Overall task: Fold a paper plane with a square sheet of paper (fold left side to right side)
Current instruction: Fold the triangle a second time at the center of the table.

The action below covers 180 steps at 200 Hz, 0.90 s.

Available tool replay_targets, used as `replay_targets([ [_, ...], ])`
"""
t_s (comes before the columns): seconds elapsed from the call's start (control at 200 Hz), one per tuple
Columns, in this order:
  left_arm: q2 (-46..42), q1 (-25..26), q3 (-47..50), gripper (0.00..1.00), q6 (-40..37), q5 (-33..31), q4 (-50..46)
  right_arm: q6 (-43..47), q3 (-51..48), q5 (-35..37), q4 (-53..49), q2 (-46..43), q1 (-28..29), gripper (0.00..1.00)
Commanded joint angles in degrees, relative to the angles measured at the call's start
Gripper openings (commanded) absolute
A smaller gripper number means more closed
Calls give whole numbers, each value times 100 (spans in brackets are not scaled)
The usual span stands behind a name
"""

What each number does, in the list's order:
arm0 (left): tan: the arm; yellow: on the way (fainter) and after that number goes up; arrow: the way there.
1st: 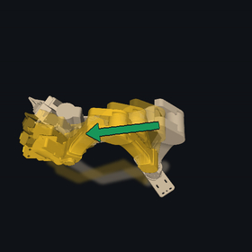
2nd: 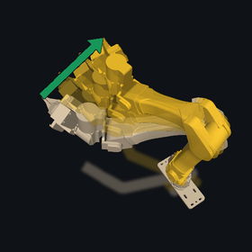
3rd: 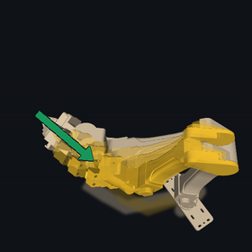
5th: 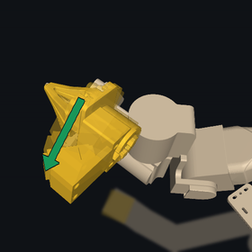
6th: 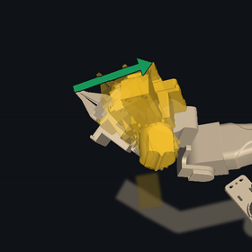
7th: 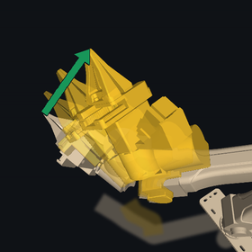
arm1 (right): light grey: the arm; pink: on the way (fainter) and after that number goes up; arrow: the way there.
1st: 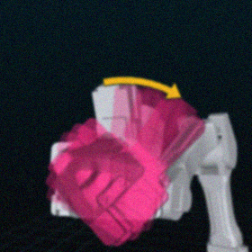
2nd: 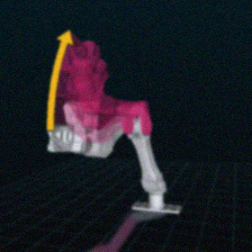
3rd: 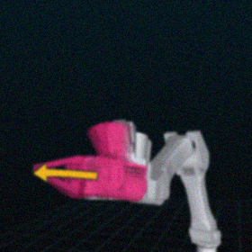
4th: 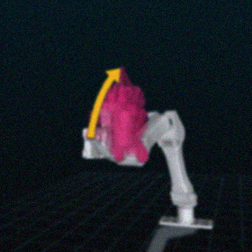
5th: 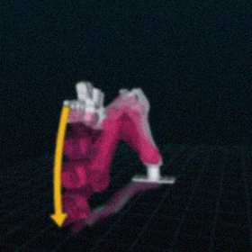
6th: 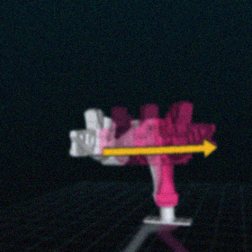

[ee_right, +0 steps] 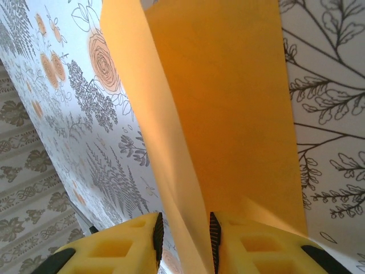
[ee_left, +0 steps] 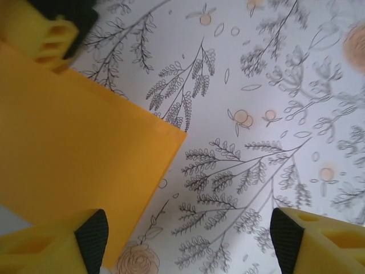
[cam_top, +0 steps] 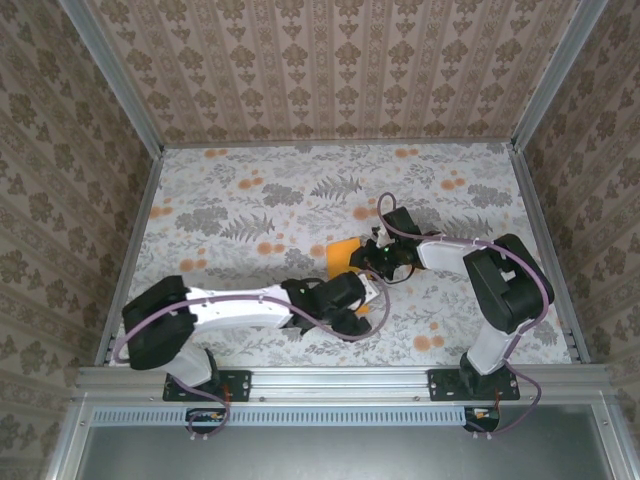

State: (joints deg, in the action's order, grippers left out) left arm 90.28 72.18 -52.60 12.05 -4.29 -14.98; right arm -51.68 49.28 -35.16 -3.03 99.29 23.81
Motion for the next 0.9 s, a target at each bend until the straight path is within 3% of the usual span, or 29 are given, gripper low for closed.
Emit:
replay_targets([
  [0.0,325,93,-362,81,-367,-616,-337,-101,205,-4,-97,108,-25,30],
  [0.19,842,191,-652,86,-548,-1184,-347,-79,208,-27,-141,156,-52,30],
  [0.405,1190,200,-893,84,-726,-1658,-289,-43,231,-27,-217,162,-61,29],
  [0.53,1237,200,-955,70,-796,-1461,-219,80,292,52,-393,162,-61,29],
  [0.895,1004,182,-753,16,-750,-1068,-105,353,412,238,-687,170,-70,29],
])
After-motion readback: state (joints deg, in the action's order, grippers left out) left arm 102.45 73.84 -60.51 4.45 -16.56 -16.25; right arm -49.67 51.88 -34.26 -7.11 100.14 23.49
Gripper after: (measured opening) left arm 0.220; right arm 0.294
